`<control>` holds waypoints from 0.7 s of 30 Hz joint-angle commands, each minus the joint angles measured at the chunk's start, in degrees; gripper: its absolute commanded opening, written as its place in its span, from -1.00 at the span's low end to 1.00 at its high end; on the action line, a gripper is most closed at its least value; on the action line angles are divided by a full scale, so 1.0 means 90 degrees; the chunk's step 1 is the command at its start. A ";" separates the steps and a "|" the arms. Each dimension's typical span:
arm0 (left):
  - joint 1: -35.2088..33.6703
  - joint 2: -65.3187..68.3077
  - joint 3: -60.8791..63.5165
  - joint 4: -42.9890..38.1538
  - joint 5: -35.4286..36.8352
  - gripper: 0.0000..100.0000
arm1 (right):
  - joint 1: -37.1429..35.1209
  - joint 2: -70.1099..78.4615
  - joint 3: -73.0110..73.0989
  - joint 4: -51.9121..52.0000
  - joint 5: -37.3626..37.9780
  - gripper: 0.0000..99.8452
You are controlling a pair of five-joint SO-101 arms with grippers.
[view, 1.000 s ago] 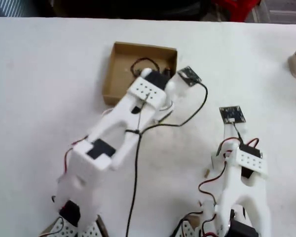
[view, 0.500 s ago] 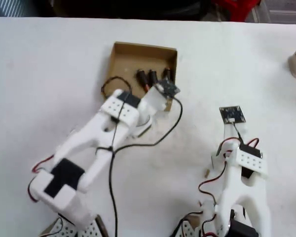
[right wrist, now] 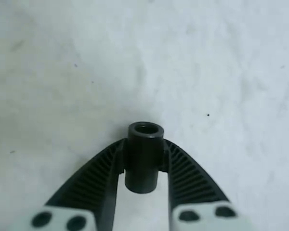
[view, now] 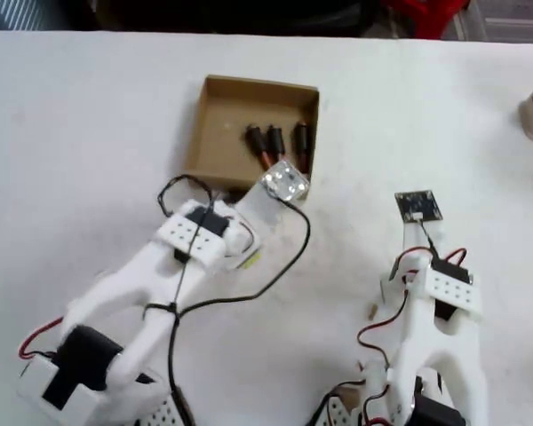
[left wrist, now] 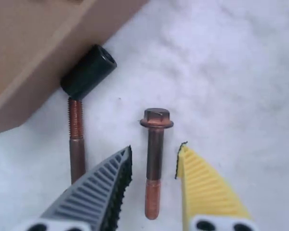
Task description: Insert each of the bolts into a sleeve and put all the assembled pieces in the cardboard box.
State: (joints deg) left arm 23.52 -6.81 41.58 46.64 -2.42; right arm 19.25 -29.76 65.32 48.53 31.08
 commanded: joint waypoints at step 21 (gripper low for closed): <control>-0.0015 0.1822 -0.1836 0.0557 -0.0274 -0.95 | 0.0005 -0.0181 -0.0029 -0.0024 0.0068 -0.97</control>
State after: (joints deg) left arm 23.52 9.71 27.25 51.03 -2.59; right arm 19.25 -29.76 65.32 48.53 31.08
